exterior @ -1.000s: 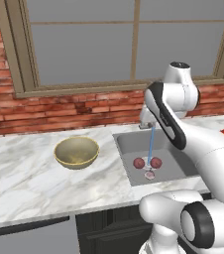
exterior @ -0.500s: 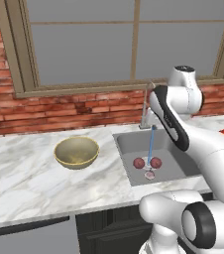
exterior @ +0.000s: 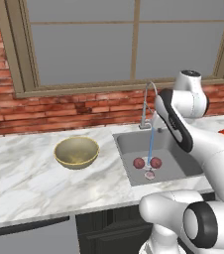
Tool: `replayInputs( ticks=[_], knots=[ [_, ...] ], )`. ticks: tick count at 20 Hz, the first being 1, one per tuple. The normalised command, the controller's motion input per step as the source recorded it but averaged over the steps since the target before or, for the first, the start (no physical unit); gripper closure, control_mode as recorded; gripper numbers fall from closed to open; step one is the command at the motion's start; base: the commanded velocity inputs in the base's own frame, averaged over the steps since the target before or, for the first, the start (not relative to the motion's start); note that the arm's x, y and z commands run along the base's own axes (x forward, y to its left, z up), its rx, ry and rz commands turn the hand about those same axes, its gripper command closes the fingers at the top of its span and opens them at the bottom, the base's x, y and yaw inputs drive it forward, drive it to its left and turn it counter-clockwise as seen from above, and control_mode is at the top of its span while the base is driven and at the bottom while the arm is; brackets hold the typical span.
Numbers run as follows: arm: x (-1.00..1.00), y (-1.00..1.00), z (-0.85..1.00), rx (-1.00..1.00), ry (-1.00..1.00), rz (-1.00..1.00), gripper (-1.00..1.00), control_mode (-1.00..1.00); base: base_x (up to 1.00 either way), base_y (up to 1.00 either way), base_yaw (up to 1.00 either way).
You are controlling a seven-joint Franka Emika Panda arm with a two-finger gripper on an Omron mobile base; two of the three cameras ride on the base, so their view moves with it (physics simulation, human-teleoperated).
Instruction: Pick the onions from the sink and place them in one bowl. Place the garlic in the other bowl. Then turn off the sink faucet.
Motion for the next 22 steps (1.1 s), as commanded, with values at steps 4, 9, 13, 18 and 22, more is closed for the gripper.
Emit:
replayInputs(
  ticks=[4,9,13,18,22],
  knots=[
    [0.02,-0.24,-0.03,0.00,0.00,0.00,-1.00,-1.00,0.00,0.00,0.00],
    [0.00,-0.21,-0.29,0.00,0.00,0.00,-1.00,-1.00,0.00,0.00,0.00],
    [0.00,-0.08,-0.32,0.00,0.00,0.00,-1.00,-1.00,0.00,0.00,0.00],
    [0.00,-0.19,-0.28,0.00,0.00,0.00,-1.00,-1.00,0.00,0.00,0.00],
    [0.00,-0.22,-0.30,0.00,0.00,0.00,-1.00,-1.00,0.00,0.00,0.00]
  ],
)
